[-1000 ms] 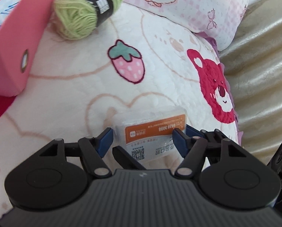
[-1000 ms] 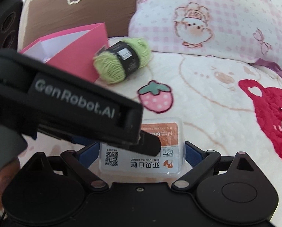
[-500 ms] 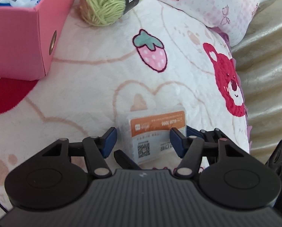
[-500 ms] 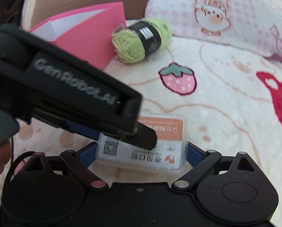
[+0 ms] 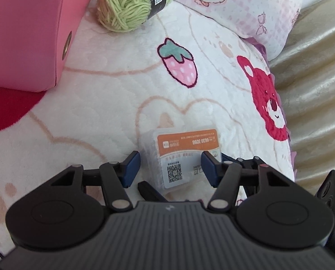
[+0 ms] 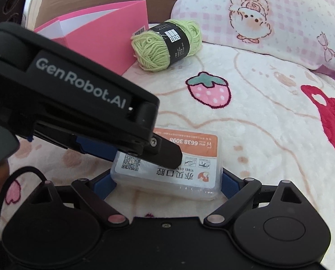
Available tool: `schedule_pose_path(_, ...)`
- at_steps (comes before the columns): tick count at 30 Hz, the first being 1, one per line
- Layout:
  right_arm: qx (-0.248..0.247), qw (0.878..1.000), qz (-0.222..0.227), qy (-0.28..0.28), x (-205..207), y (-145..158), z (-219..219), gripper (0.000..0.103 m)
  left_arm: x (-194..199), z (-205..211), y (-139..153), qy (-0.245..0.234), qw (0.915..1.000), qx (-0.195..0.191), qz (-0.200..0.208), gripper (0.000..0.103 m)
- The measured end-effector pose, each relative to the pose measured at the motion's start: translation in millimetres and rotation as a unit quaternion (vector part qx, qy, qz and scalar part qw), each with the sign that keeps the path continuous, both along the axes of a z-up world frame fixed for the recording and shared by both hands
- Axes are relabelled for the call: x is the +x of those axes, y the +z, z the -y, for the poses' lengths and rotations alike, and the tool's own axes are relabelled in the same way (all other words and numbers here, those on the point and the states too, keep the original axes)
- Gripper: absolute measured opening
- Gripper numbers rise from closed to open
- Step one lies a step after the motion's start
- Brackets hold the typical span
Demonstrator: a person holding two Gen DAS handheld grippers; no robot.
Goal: Organize objects
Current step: 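Lift the floss box off the quilt with the left tool, then carry the floss box with the left tool over the pink box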
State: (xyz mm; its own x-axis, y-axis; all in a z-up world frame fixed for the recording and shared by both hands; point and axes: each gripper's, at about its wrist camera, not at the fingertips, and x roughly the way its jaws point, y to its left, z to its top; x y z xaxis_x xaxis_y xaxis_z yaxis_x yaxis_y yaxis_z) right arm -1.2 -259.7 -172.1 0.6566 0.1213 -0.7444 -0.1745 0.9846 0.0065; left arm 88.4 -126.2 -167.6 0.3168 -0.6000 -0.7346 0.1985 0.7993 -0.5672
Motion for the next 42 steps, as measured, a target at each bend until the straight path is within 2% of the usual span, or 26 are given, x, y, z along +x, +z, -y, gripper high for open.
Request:
schedule_pose_path(7,0.001,1.000,-0.003,-0.016,-5.9,4.8,-0.3,0.094,-4.8,-2.3,5.1,0.000,1.0000,-0.002,-0.001,0.056)
schedule_pose_path(16,0.015,1.000,-0.016,-0.017,-22.4,18.7,-9.5,0.094,-14.2,-21.0,16.3,0.001,0.9996,-0.010,-0.027,0.055)
schedule_pose_path(21,0.010,1.000,-0.026,-0.005,-19.0,37.0,-25.1,0.094,-19.9,-33.1,36.8,-0.013,0.9994,0.002,-0.031,0.056)
schedule_pose_path(27,0.027,0.998,-0.053,0.002,-19.3,55.8,-49.1,0.094,-30.4,-50.4,56.7,-0.028,0.9985,0.037,-0.028,0.057)
schedule_pose_path(31,0.009,0.999,-0.052,0.013,-28.5,67.4,-67.4,0.094,-35.4,-68.6,66.7,-0.021,0.9988,0.033,-0.030,0.057)
schedule_pose_path(37,0.011,0.997,-0.066,0.025,-29.8,91.6,-86.4,0.094,-43.7,-91.6,90.8,-0.020,0.9988,0.027,-0.035,0.058)
schedule_pose_path(42,0.000,0.997,-0.061,0.046,-27.0,111.6,-105.6,0.094,-49.5,-108.8,114.0,-0.026,0.9990,0.031,-0.019,0.059)
